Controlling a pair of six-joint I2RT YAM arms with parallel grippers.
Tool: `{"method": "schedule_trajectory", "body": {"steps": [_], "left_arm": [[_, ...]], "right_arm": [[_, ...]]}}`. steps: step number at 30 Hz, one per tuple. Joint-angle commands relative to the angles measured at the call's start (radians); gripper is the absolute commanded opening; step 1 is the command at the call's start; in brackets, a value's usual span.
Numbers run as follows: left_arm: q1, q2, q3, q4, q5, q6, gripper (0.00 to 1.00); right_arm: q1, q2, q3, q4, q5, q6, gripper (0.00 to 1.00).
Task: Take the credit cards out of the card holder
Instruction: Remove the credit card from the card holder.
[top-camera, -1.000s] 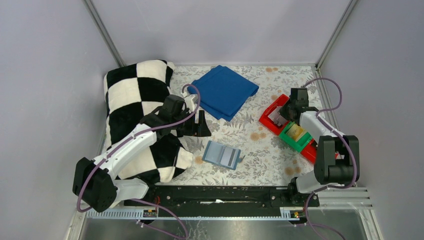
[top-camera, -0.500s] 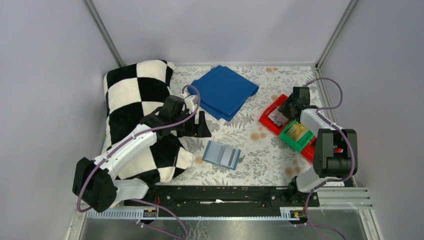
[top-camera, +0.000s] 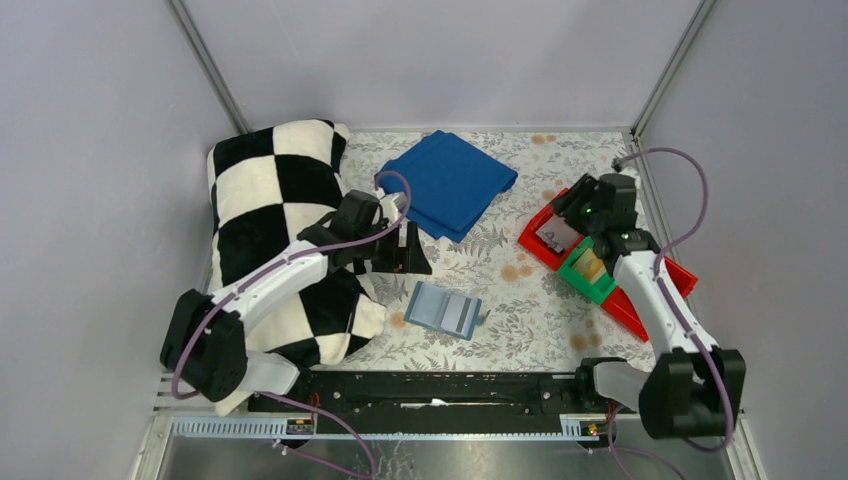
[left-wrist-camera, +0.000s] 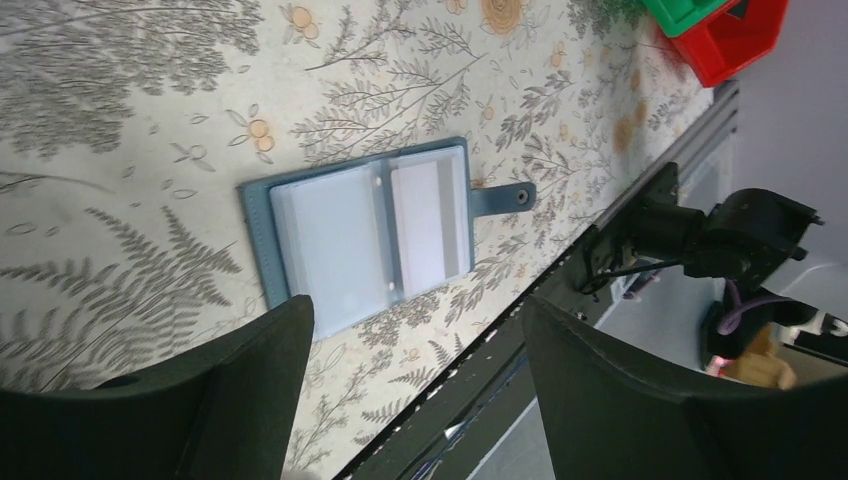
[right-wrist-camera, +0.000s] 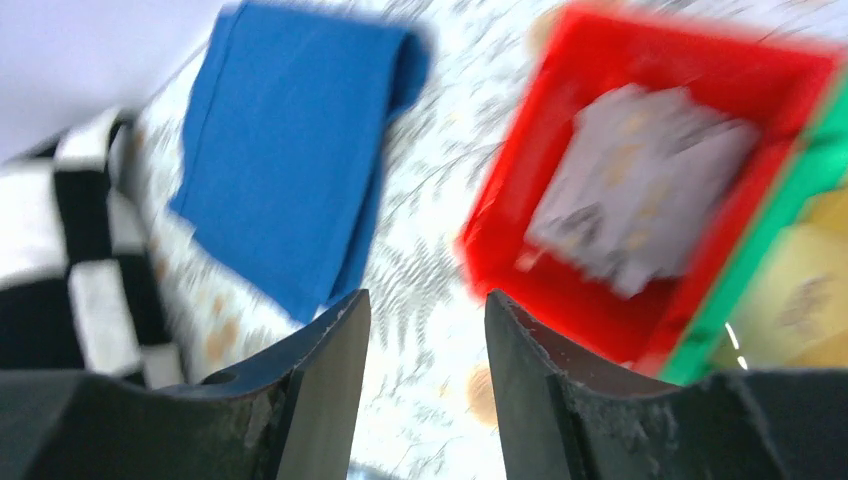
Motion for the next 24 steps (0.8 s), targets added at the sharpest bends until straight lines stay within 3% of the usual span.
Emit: {"method": "schedule_trajectory", "body": {"steps": [1, 5, 8, 13, 24], "left_arm": [[-0.004, 0.069, -0.055, 0.2, 0.141, -0.068, 0.8], [-0.018, 0.127, -0.07, 0.239, 0.159, -0.092, 0.8], [-0.019, 0.131, -0.106, 0.308, 0.216, -0.134, 0.81], [-0.021, 0.196, -0.145, 0.356, 0.257, -0.17, 0.81], [-0.021, 0.251, -0.208, 0.408, 0.196, -0.203, 0.8]], "right_arm": [[0.262, -0.071, -0.091, -0.041, -0.043, 0.068, 0.54], [0.532, -0.072, -0.189, 0.008, -0.031, 0.206, 0.53], [0.64, -0.072, -0.277, 0.068, -0.041, 0.302, 0.49], [0.726, -0.016, -0.371, 0.2, -0.08, 0.398, 0.4], [0.758, 0.068, -0.396, 0.259, -0.092, 0.426, 0.41]]}}
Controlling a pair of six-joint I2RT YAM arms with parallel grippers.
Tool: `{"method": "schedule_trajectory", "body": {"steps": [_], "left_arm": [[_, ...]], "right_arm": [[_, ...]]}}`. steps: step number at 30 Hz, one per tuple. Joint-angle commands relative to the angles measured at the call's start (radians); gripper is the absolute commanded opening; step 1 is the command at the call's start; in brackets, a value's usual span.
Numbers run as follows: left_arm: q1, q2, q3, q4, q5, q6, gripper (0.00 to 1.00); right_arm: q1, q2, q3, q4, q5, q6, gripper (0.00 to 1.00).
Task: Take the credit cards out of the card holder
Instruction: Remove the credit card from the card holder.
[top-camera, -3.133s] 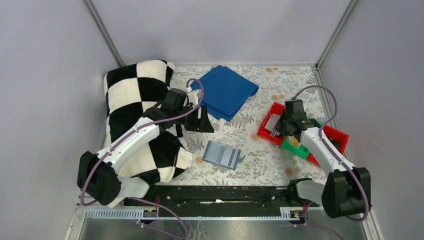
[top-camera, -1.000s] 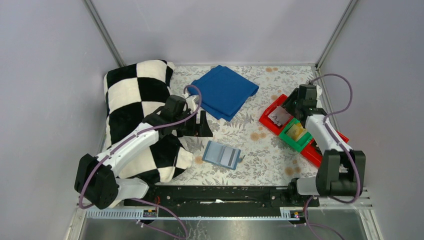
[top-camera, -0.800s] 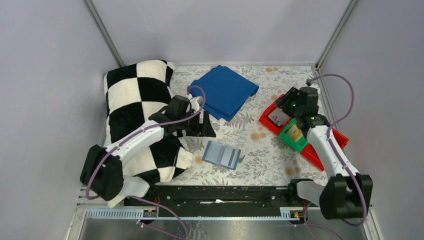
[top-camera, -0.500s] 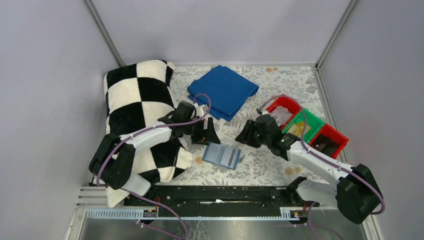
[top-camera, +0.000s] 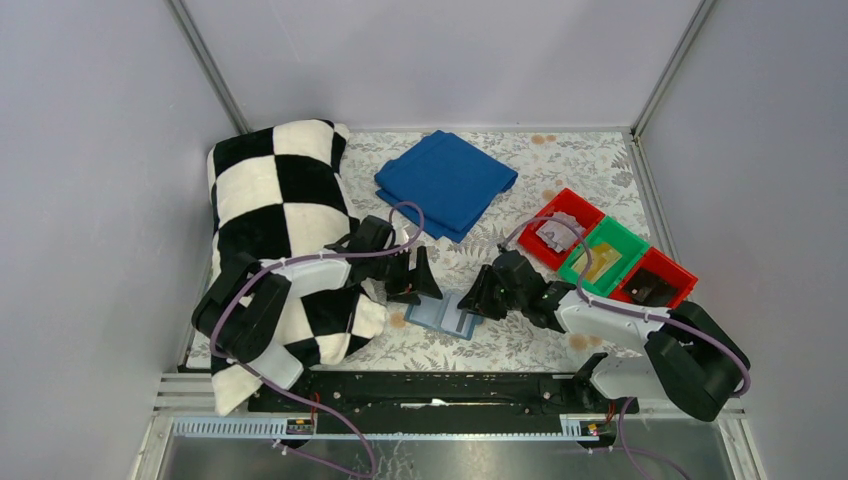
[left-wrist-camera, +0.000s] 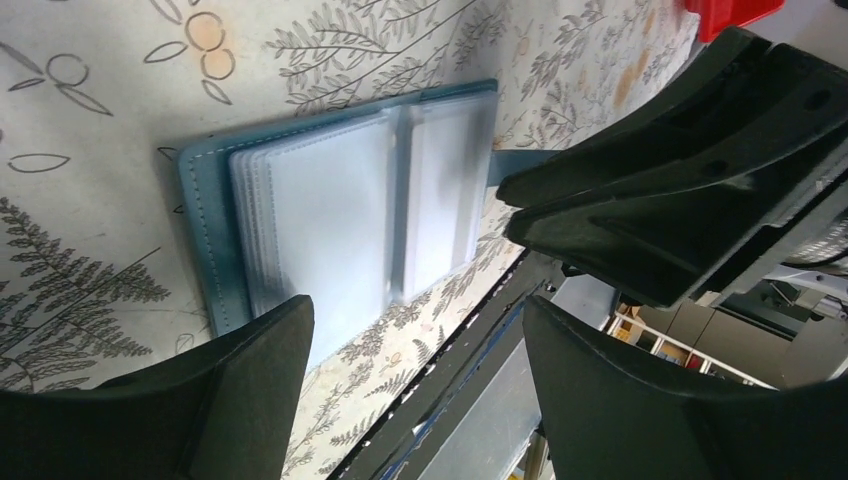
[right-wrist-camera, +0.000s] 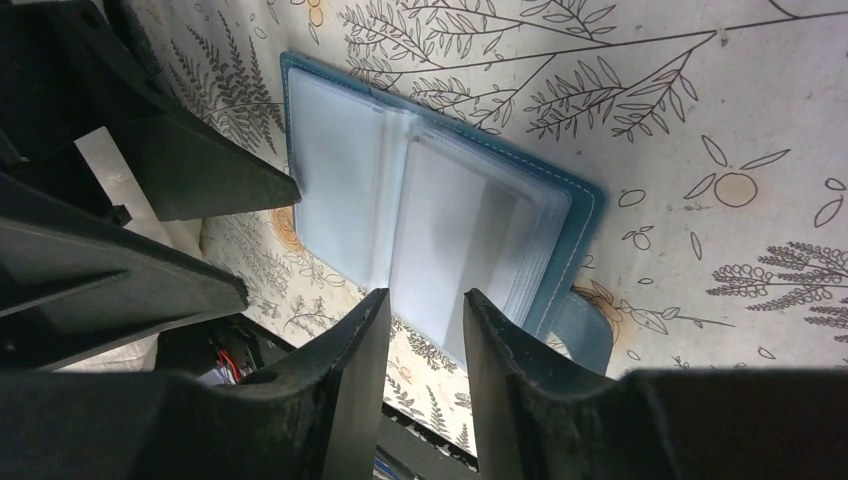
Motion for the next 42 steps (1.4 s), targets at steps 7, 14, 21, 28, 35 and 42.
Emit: {"method": "schedule_trajectory", "body": {"steps": [7, 14, 21, 28, 35, 42], "left_arm": [[-0.001, 0.06, -0.041, 0.11, -0.025, -0.019, 0.8], [-0.002, 0.066, -0.057, 0.123, -0.013, -0.018, 0.8], [-0.002, 0.065, -0.066, 0.13, -0.002, -0.015, 0.8], [-0.002, 0.066, -0.066, 0.137, 0.004, -0.019, 0.8], [-0.002, 0.044, -0.062, 0.123, 0.012, -0.018, 0.8], [0.056, -0.077, 0.03, -0.052, 0.003, 0.035, 0.82]], "right_arm": [[0.009, -0.016, -0.031, -0.002, 0.057, 0.046, 0.46], [0.009, 0.046, -0.056, 0.067, 0.02, 0.068, 0.46], [0.01, 0.036, -0.06, 0.096, 0.005, 0.07, 0.46], [0.01, -0.011, -0.095, 0.265, -0.041, 0.107, 0.46], [0.012, -0.002, -0.061, 0.311, -0.052, 0.096, 0.47], [0.017, 0.096, 0.033, 0.329, -0.105, 0.057, 0.47]]}}
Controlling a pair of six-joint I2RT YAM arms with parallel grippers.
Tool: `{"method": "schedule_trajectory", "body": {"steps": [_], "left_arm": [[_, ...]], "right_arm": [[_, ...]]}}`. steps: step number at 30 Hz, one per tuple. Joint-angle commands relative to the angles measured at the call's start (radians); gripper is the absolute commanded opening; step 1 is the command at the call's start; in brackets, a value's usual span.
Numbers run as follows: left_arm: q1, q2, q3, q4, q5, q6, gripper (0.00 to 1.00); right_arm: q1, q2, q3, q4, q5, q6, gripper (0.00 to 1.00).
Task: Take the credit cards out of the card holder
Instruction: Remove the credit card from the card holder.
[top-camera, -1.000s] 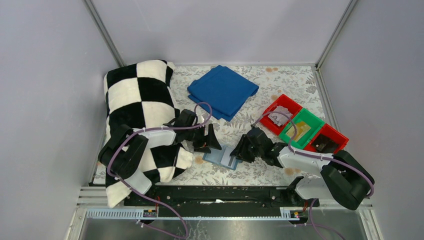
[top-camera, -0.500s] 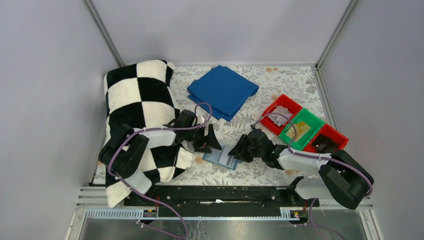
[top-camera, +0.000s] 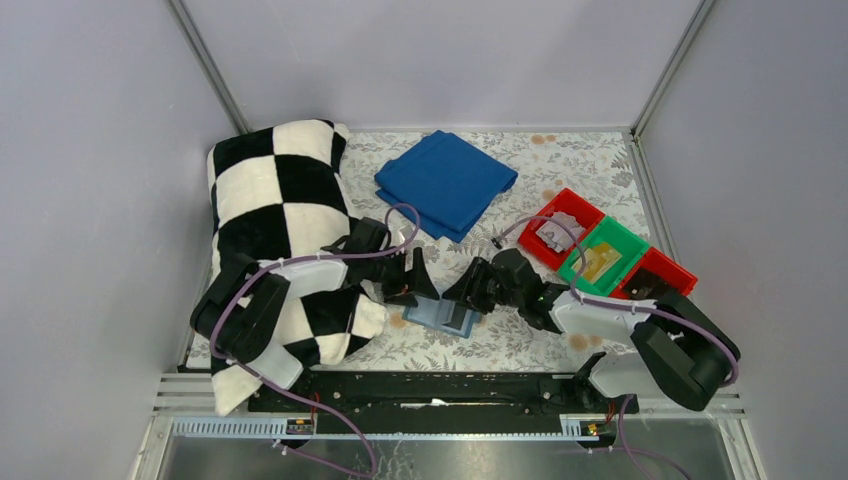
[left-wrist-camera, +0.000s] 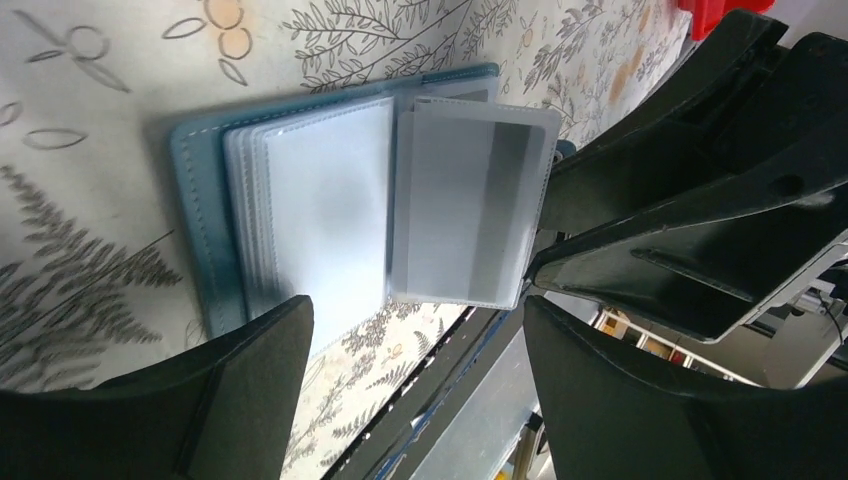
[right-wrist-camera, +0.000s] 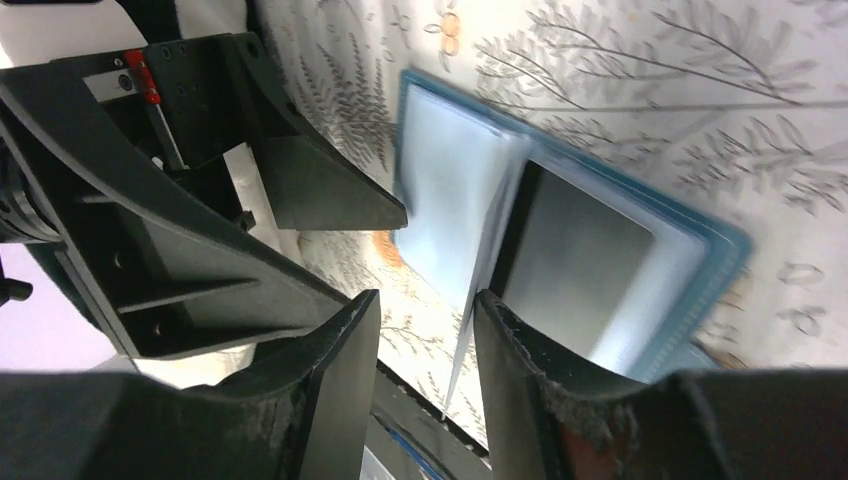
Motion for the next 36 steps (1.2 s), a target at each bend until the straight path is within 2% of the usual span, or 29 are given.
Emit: {"method": "schedule_trajectory", "body": {"steps": [1, 7, 12, 15, 19, 26, 30, 36], "left_arm": [[0.054, -0.108, 0.082, -0.119, -0.029, 0.059, 0.82], [0.113, -0.163, 0.131, -0.24, -0.095, 0.072, 0.82], [0.125, -0.199, 0.118, -0.244, -0.155, 0.051, 0.82], [0.125, -0.208, 0.106, -0.242, -0.155, 0.052, 0.81], [0.101, -0.196, 0.083, -0.198, -0.065, 0.053, 0.8], [-0.012, -0.102, 0.091, -0.108, 0.038, 0.025, 0.78], [-0.042, -0.045, 0.085, -0.001, 0.083, -0.03, 0.77], [-0.053, 0.02, 0.103, 0.007, 0.116, -0.009, 0.77]], "right_arm": [[0.018, 0.074, 0.105, 0.062, -0.052, -0.034, 0.47], [0.03, 0.211, 0.196, 0.133, -0.105, -0.046, 0.47], [0.038, 0.312, 0.245, 0.171, -0.155, -0.04, 0.48], [0.038, 0.25, 0.201, 0.157, -0.105, -0.031, 0.48], [0.039, 0.116, 0.113, 0.06, 0.022, -0.038, 0.47], [0.036, -0.088, -0.003, -0.152, 0.157, -0.036, 0.34], [0.033, -0.116, -0.008, -0.207, 0.169, -0.041, 0.33], [0.032, -0.095, -0.009, -0.208, 0.151, -0.029, 0.33]]}}
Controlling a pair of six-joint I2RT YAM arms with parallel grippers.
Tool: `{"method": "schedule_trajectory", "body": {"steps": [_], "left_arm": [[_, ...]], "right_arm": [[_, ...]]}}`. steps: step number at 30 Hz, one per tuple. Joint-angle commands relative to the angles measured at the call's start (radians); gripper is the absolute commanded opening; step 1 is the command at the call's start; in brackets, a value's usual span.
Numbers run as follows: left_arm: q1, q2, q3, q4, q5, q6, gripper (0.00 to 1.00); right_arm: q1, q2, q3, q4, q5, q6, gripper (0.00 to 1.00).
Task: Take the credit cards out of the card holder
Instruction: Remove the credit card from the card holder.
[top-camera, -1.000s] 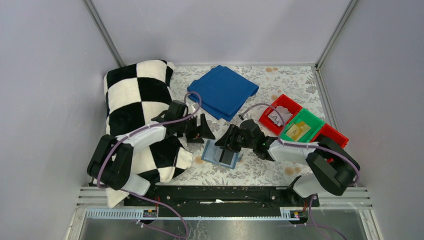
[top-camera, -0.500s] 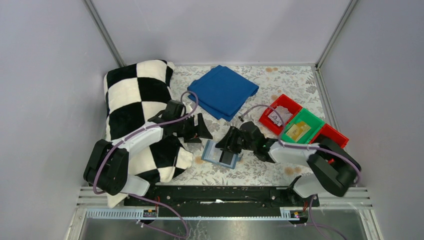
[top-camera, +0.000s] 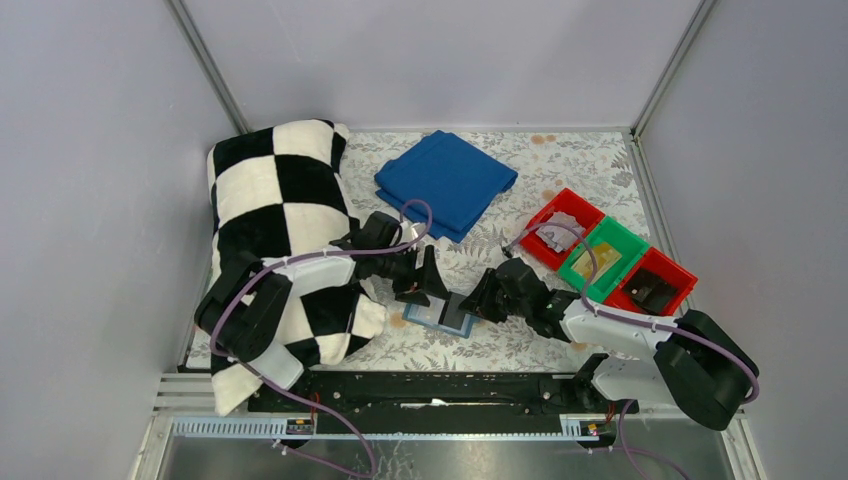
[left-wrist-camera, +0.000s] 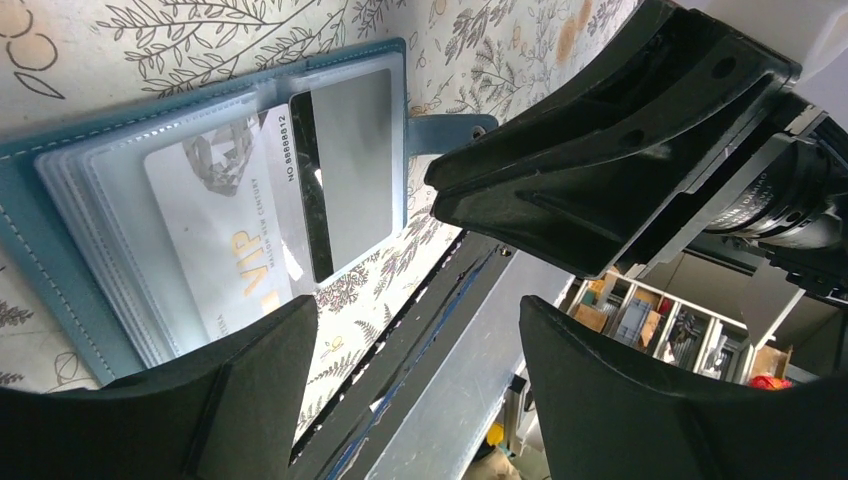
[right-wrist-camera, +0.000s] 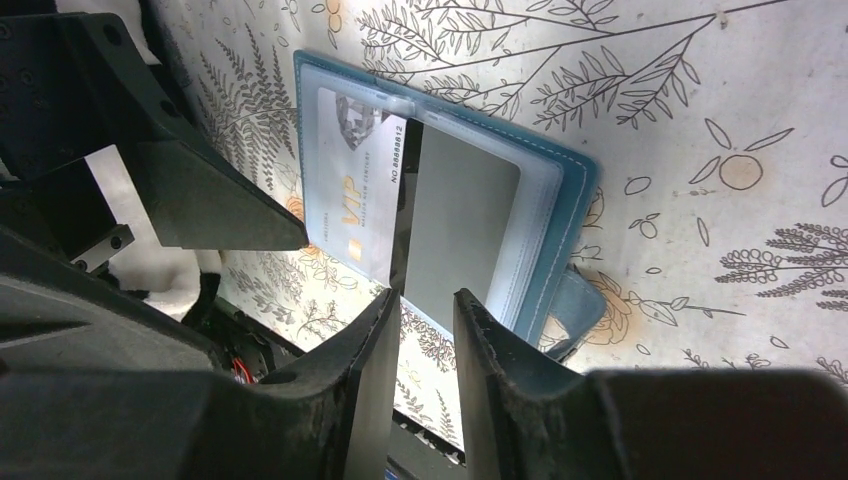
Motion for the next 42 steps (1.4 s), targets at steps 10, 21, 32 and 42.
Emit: {"method": "schedule_trajectory", "body": {"steps": [10, 21, 32, 42], "left_arm": [[-0.035, 0.076, -0.011, 0.107, 0.006, -0.032, 0.77], [-0.035, 0.113, -0.025, 0.108, -0.017, -0.02, 0.77], [-0.035, 0.122, -0.041, 0.148, -0.026, -0.027, 0.73], [-0.035, 0.142, -0.061, 0.242, -0.002, -0.082, 0.53]], "right_arm": [[0.0, 0.079, -0.015, 0.063, 0.009, 0.02, 0.34], [-0.001, 0.13, -0.022, 0.102, 0.002, 0.027, 0.33], [-0.001, 0.161, -0.048, 0.159, -0.021, 0.056, 0.33], [-0.001, 0.157, -0.049, 0.158, -0.019, 0.055, 0.32]]}}
